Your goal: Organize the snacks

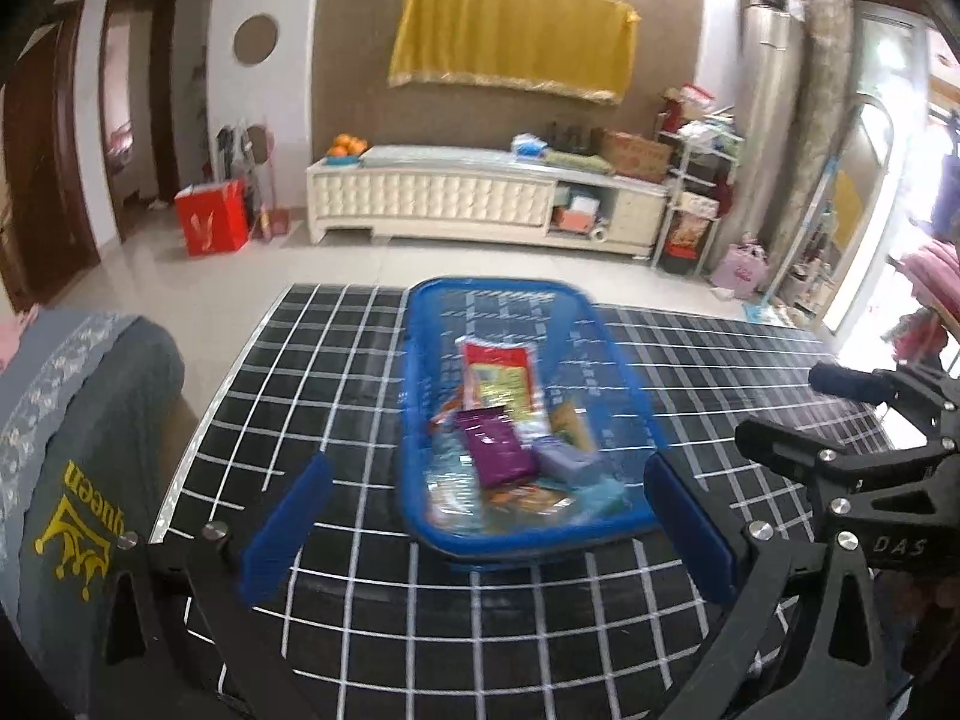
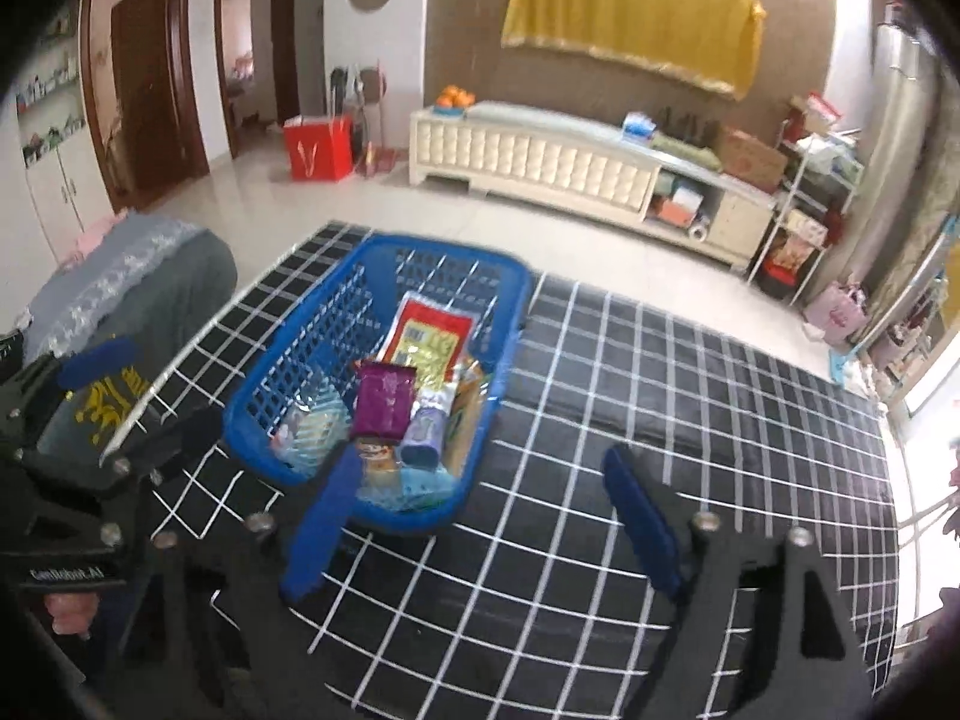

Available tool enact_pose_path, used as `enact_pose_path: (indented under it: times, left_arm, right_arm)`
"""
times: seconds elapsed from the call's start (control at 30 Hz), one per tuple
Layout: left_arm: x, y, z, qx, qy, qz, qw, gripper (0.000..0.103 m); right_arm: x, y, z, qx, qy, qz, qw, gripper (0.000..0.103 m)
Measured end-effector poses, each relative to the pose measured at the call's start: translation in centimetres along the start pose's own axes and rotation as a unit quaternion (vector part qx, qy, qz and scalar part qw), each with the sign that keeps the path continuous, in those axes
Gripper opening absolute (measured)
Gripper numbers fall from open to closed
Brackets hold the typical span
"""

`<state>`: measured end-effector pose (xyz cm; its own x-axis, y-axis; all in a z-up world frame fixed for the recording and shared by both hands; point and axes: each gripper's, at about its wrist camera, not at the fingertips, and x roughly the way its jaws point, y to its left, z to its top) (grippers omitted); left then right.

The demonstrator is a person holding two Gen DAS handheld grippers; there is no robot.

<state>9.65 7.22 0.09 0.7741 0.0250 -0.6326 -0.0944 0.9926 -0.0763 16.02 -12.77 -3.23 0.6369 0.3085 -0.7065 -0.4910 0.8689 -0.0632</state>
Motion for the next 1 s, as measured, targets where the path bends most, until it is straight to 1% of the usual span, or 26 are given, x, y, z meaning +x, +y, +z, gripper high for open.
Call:
enact_pose_path:
  times: [0.07,0.1,0.27,0.37,0.47,0.57,0.7,0.9,1.0]
  left_arm:
    - [-1.6,-1.4,-0.1,0.012,-0.014,-0.004,0.9998,0.103]
    - [-2.3,-1.9,-0.1,0.016,-0.02,-0.006,0.9997,0.103]
    - [-5.6,-4.9,-0.7,0.037,-0.04,-0.02,0.9983,0.103]
    - [-7.4,-6.3,-1.1,0.038,-0.05,-0.035,0.9974,0.103]
    - [-9.1,-7.9,-1.9,0.053,-0.058,-0.045,0.9959,0.103]
    - [-10.6,-9.6,-2.5,0.072,-0.064,-0.043,0.9944,0.103]
    - [-12.2,-11.5,-3.2,0.093,-0.078,-0.03,0.9921,0.103]
    - [-13.5,-12.2,-4.1,0.08,-0.08,-0.035,0.9929,0.103]
    - [-13.9,-12.1,-4.3,0.073,-0.08,-0.033,0.9936,0.103]
  right_arm:
    - [-2.3,-0.7,-0.6,0.006,-0.022,-0.011,1.0,0.102]
    - [-3.0,-1.0,-0.9,0.009,-0.032,-0.017,0.999,0.103]
    - [-7.4,-2.8,-2.9,0.033,-0.074,-0.032,0.996,0.103]
    - [-9.5,-3.3,-4.5,0.042,-0.09,-0.034,0.995,0.103]
    - [-11.4,-3.7,-6.0,0.054,-0.104,-0.039,0.992,0.103]
    - [-12.7,-4.3,-7.2,0.069,-0.111,-0.039,0.991,0.103]
    - [-14.1,-5.2,-8.7,0.089,-0.116,-0.042,0.988,0.103]
    - [-15.6,-5.4,-10.0,0.097,-0.124,-0.048,0.986,0.103]
    - [-16.2,-5.4,-10.5,0.099,-0.127,-0.042,0.986,0.103]
